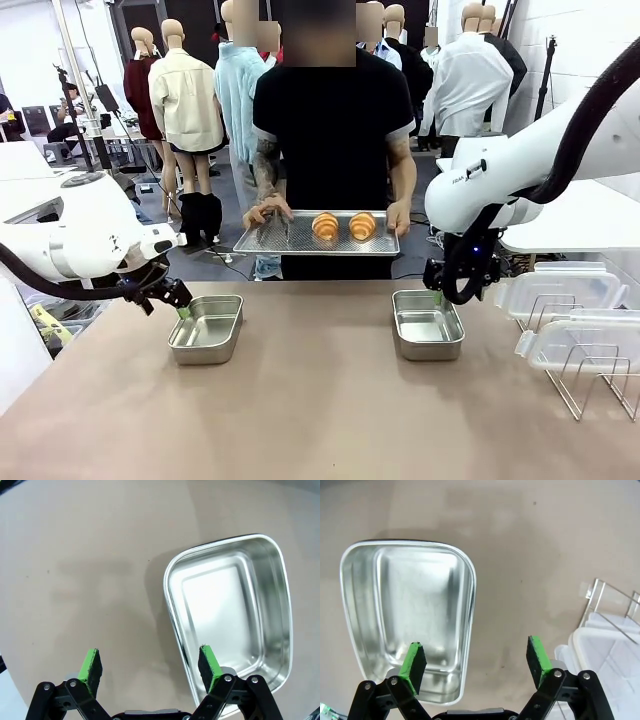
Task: Place the bread in airtight containers.
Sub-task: Lift both Airtight Container.
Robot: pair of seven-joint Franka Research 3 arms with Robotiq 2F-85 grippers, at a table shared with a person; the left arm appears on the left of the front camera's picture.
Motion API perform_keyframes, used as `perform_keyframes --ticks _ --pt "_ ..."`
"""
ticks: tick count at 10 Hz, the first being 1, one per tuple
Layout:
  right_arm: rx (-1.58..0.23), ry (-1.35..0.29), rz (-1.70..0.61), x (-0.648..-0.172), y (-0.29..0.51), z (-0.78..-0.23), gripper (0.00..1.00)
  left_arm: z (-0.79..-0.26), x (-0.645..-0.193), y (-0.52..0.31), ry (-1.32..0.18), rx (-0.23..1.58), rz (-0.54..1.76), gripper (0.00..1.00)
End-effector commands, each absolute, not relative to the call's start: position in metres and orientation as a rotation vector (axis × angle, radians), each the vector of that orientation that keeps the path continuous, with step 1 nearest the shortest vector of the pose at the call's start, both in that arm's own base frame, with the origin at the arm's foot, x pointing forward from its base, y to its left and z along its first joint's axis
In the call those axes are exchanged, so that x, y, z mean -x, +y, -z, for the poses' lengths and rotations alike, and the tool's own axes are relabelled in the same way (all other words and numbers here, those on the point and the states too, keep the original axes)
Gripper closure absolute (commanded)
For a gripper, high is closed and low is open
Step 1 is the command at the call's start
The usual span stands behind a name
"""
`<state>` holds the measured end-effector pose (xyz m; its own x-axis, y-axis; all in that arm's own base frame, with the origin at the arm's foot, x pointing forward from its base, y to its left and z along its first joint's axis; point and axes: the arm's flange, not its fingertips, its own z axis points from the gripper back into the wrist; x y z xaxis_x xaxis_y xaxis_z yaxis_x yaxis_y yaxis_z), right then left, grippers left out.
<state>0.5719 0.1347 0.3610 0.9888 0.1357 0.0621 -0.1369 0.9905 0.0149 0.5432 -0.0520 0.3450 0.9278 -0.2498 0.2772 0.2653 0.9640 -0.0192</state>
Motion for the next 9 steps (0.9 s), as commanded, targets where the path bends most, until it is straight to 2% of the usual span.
perform_keyframes --ticks 1,6,7,8,9 --pt "-0.053 -0.06 -0.165 -0.576 0.133 -0.354 0.0 -0.336 -0.556 -0.052 -0.223 0.078 0.272 0.0" --pt "-0.03 0.0 -0.186 -0.594 0.139 -0.327 0.0 -0.307 -0.567 -0.075 -0.153 0.05 0.27 0.0" --pt "-0.049 0.005 -0.182 -0.598 0.138 -0.324 0.0 -0.305 -0.569 -0.076 -0.14 0.045 0.267 0.06" --pt "-0.058 0.0 -0.184 -0.602 0.136 -0.321 0.04 -0.301 -0.571 -0.075 -0.126 0.043 0.261 0.26" --pt "-0.064 -0.003 -0.181 -0.604 0.136 -0.319 0.24 -0.3 -0.572 -0.074 -0.122 0.046 0.255 0.45"
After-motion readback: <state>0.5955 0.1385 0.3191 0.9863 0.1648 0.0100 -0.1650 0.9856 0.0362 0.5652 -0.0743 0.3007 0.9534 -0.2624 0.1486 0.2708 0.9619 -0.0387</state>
